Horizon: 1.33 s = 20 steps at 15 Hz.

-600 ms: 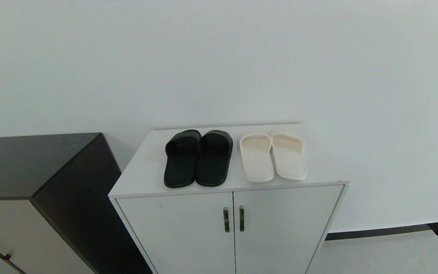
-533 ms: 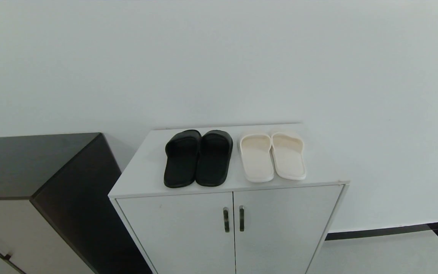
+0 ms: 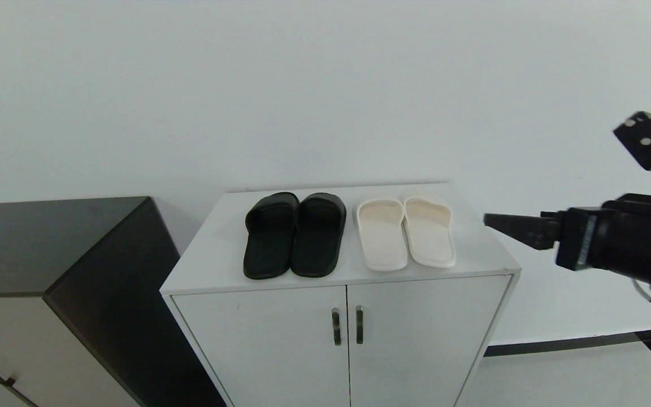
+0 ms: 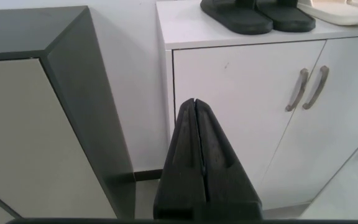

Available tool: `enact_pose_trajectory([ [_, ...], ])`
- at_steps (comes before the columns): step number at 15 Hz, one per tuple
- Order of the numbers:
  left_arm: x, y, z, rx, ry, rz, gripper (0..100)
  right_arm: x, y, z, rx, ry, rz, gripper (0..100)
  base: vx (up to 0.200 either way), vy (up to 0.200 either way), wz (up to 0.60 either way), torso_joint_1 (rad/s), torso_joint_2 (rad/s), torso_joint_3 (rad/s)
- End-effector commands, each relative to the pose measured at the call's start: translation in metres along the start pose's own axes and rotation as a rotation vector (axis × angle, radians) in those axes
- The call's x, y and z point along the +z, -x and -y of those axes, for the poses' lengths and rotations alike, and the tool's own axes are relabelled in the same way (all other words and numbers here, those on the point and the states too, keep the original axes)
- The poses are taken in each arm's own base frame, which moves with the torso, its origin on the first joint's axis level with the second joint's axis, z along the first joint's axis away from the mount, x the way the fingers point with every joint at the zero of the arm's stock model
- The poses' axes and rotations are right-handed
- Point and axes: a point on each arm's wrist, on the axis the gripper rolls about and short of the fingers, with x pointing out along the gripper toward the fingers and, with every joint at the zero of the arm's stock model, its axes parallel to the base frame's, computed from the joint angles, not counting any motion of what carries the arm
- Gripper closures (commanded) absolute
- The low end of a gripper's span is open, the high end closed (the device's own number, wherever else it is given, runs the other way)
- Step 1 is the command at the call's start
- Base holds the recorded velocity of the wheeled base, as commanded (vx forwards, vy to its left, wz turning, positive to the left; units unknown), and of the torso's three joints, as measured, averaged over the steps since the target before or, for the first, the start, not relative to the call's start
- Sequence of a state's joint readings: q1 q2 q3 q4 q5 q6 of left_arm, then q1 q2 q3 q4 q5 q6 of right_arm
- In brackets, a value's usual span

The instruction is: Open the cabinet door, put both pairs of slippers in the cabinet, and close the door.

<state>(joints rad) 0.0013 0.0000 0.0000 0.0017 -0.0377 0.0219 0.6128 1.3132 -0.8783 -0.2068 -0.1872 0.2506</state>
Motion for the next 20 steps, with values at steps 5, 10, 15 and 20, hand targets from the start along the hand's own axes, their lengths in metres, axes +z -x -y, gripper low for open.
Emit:
enact_pose_trajectory([
  [5,0.000,0.000,0.000,0.001,-0.004,0.000,100,-0.012,-0.094,-0.032,-0.113,0.034,-0.022,0,0.000,0.000,0.00,0.000,0.00,0.000],
  [10,0.000,0.000,0.000,0.001,-0.004,0.000,100,-0.014,-0.131,-0.043,-0.180,0.056,-0.012,0,0.000,0.000,0.00,0.000,0.00,0.000],
  [15,0.000,0.000,0.000,0.001,-0.003,0.000,100,-0.027,-0.169,-0.049,-0.240,0.069,-0.026,0,0.000,0.000,0.00,0.000,0.00,0.000],
  [20,0.000,0.000,0.000,0.001,-0.003,0.000,100,-0.038,-0.192,-0.052,-0.261,0.077,-0.039,0,0.000,0.000,0.00,0.000,0.00,0.000],
])
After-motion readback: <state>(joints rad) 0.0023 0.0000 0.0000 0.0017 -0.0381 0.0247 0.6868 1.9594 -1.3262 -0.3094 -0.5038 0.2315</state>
